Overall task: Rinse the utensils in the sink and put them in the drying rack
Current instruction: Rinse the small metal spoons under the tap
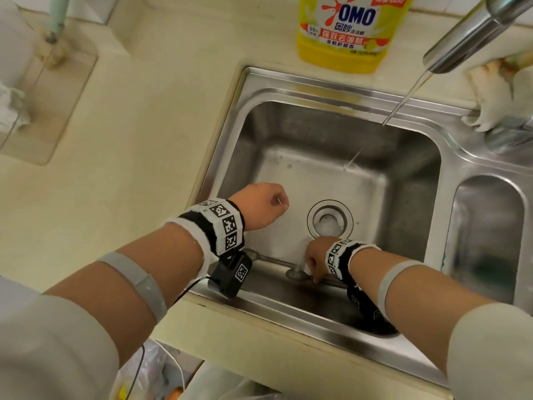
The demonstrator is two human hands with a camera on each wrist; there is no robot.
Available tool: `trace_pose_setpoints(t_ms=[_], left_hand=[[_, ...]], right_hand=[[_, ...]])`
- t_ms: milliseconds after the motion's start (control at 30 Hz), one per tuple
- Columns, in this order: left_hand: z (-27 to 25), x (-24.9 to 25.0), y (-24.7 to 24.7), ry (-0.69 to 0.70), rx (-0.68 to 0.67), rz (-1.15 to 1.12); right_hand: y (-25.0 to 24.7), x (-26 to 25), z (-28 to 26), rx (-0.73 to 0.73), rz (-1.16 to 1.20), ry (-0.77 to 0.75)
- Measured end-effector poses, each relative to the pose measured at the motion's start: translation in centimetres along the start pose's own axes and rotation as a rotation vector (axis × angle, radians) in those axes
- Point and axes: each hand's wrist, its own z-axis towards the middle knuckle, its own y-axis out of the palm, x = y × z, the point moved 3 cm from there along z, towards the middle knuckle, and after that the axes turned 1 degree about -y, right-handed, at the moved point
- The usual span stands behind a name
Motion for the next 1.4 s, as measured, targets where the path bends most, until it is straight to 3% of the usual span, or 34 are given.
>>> trace_pose_setpoints(t_ms=[200, 367, 633, 767, 833, 967, 1067, 1400], left_hand=[[0.2, -0.5, -0.2, -0.009, 0.000, -0.008], [0.4, -0.5, -0.5, -0.002, -0.004, 0.013], [1.5, 0.5, -0.4, -0.001, -0.024, -0.005], [2.3, 2.3, -0.7, -0.015, -0.048, -0.212], [2.9, 3.8, -1.0, -0.015, -0.080, -0.366], [4.2, 7.7, -1.6, 0.024, -0.133, -0.652], [5.4, 10.1, -1.8, 0.067, -0.113, -0.797], [8.5, 13.0, -2.2, 0.143, 0.020, -0.857]], right_hand=[[0.3, -0.9, 0.0, 0.019, -0.027, -0.011], [0.4, 0.0, -0.5, 0.041, 0.118, -0.025], [-2.6, 1.6, -4.7, 0.329, 0.625, -0.070], [-5.8, 2.1, -9.7, 0.465, 1.142, -0.132], [-7.0, 3.1, -11.9, 0.597, 1.243, -0.152], [-8.6, 5.9, -15.0, 0.830, 1.219, -0.122], [-9.1, 7.8, -16.3, 0.927, 1.207, -0.078], [-11.3, 10.2, -18.6, 1.196, 1.136, 0.114]])
